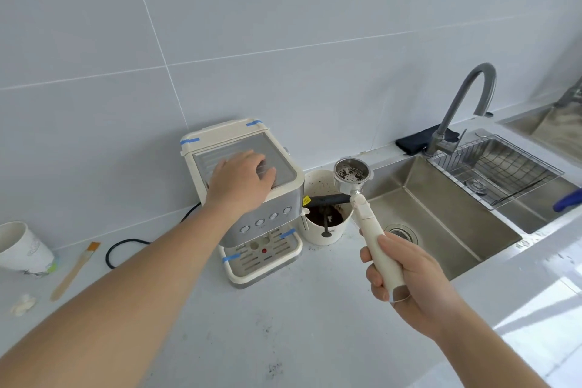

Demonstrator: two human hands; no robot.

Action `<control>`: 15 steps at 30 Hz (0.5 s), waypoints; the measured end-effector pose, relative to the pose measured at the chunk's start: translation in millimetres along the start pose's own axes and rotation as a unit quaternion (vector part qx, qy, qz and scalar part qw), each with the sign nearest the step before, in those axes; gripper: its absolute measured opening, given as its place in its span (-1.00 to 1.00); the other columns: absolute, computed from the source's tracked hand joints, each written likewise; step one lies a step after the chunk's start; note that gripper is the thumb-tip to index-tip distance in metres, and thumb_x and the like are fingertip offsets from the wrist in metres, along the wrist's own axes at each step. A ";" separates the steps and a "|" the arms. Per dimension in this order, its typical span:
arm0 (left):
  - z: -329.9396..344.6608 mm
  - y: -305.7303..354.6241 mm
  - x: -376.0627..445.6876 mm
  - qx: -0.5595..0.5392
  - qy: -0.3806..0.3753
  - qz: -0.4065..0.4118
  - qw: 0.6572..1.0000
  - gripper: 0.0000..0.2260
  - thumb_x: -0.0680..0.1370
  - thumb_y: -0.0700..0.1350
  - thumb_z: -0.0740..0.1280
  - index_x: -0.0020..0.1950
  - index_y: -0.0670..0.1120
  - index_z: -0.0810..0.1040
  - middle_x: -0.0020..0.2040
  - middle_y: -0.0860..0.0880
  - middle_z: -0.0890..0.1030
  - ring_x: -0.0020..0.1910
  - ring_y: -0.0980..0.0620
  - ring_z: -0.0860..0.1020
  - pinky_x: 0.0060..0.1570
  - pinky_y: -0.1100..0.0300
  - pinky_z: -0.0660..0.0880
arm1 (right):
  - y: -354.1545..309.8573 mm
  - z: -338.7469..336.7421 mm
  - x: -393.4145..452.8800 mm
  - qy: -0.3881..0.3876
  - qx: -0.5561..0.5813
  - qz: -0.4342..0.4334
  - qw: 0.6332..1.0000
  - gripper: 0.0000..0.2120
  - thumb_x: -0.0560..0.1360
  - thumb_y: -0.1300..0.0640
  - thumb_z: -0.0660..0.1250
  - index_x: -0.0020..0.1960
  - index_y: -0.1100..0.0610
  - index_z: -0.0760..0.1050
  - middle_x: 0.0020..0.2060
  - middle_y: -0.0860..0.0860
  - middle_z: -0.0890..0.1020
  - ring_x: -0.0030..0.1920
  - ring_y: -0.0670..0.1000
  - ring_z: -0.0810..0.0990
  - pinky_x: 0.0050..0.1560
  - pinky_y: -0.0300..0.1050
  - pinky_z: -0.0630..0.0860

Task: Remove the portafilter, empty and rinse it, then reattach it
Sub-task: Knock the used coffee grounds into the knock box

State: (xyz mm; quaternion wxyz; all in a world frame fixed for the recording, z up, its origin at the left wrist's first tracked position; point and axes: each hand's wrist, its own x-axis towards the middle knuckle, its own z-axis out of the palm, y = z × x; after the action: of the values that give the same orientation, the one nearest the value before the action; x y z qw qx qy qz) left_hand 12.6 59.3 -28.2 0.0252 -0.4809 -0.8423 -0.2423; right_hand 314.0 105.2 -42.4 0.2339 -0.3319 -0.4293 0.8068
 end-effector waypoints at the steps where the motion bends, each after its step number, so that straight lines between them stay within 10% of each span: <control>1: -0.2 0.0 -0.3 -0.001 0.004 0.003 1.000 -0.78 0.50 0.08 0.18 -0.18 -0.02 0.50 -0.18 0.07 0.55 -0.16 0.00 0.49 -0.13 0.08 0.37 | -1.3 -0.4 -1.5 0.004 -0.002 -0.001 1.000 -0.65 0.50 0.14 0.31 0.19 0.37 0.49 -0.25 0.15 0.57 -0.46 0.05 0.45 -0.54 -0.15 0.37; 15: -11.2 69.8 -46.8 -0.335 -0.022 -0.030 0.941 -0.90 0.49 0.11 0.35 -0.10 0.19 0.66 -0.12 0.35 0.66 -0.07 0.40 0.59 -0.16 0.59 0.40 | -24.5 -37.4 8.4 0.013 -0.009 -0.020 1.000 -0.52 0.33 0.03 0.43 0.14 0.28 0.49 -0.20 0.20 0.65 -0.48 0.06 0.46 -0.56 -0.16 0.38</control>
State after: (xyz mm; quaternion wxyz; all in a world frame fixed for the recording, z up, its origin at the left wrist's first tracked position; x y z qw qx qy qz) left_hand 93.0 46.5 -4.4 -0.1635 -0.4414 -0.7267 -0.5004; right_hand 338.1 143.7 -39.7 0.2521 -0.3355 -0.4397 0.7941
